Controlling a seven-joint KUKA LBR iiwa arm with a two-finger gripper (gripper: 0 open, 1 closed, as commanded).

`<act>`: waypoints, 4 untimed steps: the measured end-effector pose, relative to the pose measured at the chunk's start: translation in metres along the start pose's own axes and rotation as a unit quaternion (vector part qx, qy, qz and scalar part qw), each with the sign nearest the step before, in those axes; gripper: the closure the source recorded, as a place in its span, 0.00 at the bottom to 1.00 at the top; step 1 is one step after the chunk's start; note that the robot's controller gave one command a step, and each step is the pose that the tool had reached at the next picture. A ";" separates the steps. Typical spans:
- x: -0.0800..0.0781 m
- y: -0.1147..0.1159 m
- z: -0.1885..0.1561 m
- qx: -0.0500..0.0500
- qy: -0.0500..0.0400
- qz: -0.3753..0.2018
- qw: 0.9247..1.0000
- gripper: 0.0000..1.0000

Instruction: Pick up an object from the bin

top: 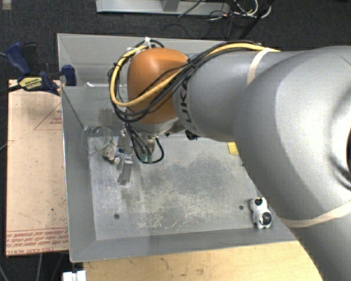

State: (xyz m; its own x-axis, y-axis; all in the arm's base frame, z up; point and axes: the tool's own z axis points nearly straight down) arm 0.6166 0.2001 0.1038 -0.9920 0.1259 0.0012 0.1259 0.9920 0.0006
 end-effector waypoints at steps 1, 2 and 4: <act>-0.004 0.007 -0.017 0.000 -0.001 0.025 1.000 0.00; -0.005 0.009 0.021 -0.001 -0.003 0.028 1.000 0.00; -0.009 0.012 0.033 -0.001 -0.002 0.077 0.997 1.00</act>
Offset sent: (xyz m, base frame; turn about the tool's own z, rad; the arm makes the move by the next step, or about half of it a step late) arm 0.0043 0.0080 -0.0338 0.0546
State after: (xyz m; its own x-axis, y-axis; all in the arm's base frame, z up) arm 0.6271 0.2112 0.0704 -0.9608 0.2773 -0.0025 0.2772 0.9608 0.0030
